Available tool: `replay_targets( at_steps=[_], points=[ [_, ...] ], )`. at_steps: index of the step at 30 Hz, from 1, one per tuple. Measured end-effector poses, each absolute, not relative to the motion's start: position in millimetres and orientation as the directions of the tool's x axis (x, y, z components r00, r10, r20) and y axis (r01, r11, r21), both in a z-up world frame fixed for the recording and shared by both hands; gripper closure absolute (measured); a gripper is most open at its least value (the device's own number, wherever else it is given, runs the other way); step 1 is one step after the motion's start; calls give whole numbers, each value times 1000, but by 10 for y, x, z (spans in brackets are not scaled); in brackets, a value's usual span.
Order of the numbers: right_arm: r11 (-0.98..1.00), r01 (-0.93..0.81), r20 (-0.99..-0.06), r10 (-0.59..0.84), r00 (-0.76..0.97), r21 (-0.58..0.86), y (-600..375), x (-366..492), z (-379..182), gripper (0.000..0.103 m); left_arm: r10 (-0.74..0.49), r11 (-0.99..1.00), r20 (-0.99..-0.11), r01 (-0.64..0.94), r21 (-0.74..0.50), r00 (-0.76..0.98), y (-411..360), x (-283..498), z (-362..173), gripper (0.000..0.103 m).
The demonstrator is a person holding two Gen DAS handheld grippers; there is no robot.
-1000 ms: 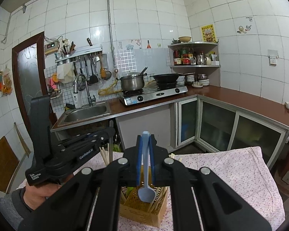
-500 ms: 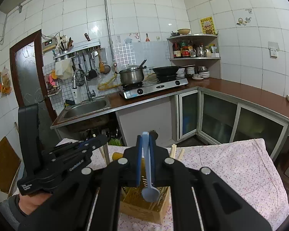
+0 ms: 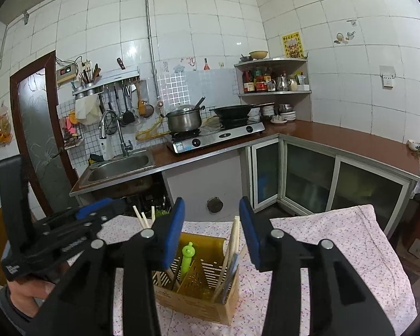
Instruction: Organize utensils
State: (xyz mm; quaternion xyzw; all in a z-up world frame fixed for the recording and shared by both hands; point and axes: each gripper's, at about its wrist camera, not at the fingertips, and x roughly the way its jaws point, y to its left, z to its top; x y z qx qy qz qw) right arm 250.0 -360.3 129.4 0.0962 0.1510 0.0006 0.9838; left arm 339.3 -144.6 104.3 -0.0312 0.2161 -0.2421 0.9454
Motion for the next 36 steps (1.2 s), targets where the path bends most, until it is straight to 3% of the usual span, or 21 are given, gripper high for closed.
replay_targets(
  at_steps=[2,4,6,8,14,20,29,36],
  points=[
    [982,39,-294,18,956,185,-3625,2410,1306,61,-442,896,-386,418,-149,810,-1350,3293,1076,51],
    [985,55,-293,-4,956,164,-3621,2291,1288,54,-427,904,-381,404,-141,820,-1217,3171,1087,27],
    [989,82,-294,-43,955,120,-3608,2101,1199,39,-397,917,-374,380,-123,838,-1048,2988,1058,15],
    [992,97,-303,-67,951,85,-3598,1918,1074,34,-361,932,-354,347,-104,863,-877,2795,993,5],
    [986,120,-370,-69,927,118,-3694,1217,372,29,-158,986,-300,167,5,941,-387,2037,485,5],
    [967,183,-393,-100,914,179,-3822,660,-165,29,-98,995,-296,100,-8,950,-79,1479,128,5],
    [977,209,-258,-191,947,44,-3552,291,-394,27,-63,998,-274,57,-31,960,18,1140,-245,5],
    [981,190,-230,-176,957,38,-3544,259,-505,26,-62,998,-255,61,-11,965,3,1102,-373,5]
  ],
)
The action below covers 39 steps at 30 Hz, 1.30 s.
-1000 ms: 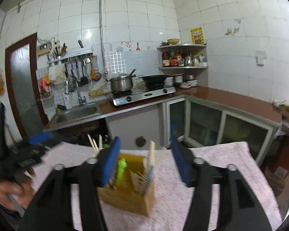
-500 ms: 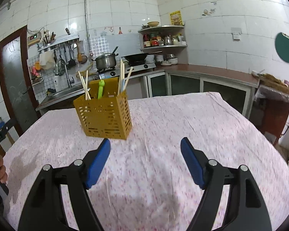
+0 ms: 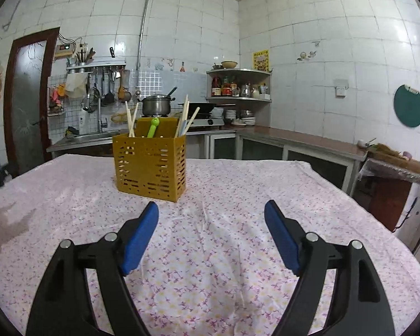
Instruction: Organize utensils
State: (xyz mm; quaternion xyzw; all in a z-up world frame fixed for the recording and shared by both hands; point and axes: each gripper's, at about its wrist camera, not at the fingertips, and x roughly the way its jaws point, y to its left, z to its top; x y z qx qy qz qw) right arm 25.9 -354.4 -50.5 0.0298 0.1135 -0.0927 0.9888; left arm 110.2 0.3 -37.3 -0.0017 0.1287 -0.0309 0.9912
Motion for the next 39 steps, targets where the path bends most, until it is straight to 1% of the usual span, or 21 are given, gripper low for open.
replay_targets(
  at_steps=[3,6,11,26,31,39],
  points=[
    [980,193,-215,-179,960,48,-3561,216,-504,26,-103,995,-242,103,-14,965,-39,1086,-351,5],
    [977,203,-194,-189,963,58,-3573,164,-491,26,-108,994,-230,109,-6,967,-61,1064,-341,5],
    [975,205,-212,-183,960,87,-3637,201,-490,26,-103,995,-236,101,-20,966,-35,1093,-337,5],
    [972,222,-229,-199,953,76,-3635,212,-516,25,-104,995,-244,99,-30,964,3,1102,-357,5],
    [973,211,-243,-184,952,93,-3651,231,-533,24,-108,994,-247,103,-33,963,4,1102,-358,5],
    [972,214,-242,-186,952,95,-3653,220,-543,24,-117,993,-252,110,-41,961,6,1099,-365,5]
  ],
)
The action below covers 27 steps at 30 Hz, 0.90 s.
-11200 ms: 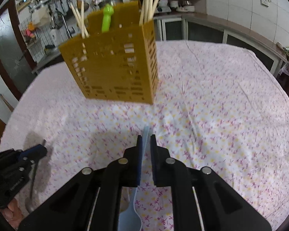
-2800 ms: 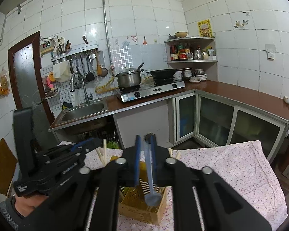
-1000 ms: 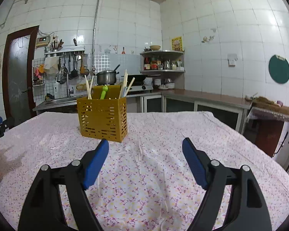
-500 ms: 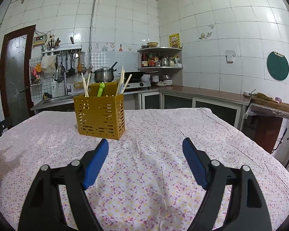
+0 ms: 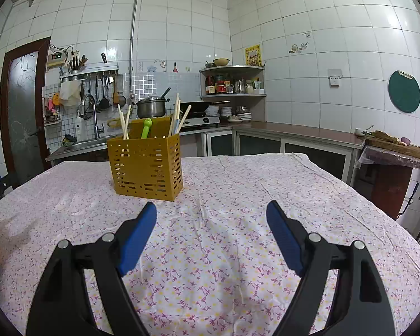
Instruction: Organize utensils
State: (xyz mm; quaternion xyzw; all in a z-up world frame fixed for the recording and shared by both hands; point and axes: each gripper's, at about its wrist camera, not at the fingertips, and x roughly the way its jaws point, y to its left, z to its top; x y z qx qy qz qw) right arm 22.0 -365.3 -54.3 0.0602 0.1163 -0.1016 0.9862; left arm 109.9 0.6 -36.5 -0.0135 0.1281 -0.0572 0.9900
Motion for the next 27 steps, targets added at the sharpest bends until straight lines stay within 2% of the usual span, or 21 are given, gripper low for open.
replay_targets(
  at_steps=[27],
  points=[
    [972,217,-239,-191,952,89,-3617,215,-536,22,-118,993,-254,109,-48,960,-3,1095,-358,5]
  ],
)
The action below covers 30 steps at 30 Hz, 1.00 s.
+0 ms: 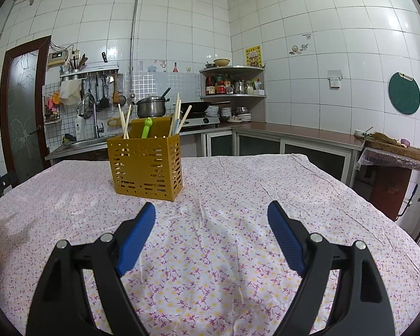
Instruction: Organize utensils
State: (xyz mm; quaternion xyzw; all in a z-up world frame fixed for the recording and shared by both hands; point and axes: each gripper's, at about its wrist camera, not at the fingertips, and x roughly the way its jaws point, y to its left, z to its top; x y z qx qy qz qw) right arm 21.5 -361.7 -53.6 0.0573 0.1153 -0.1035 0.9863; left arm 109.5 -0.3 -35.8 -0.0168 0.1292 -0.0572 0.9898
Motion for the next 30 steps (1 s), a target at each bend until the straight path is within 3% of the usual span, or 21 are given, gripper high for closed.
replay_targets(
  at_steps=[30],
  points=[
    [971,220,-239,-193,952,90,-3635,225,-547,22,-117,993,-256,106,-59,960,3,1085,-364,5]
  ],
)
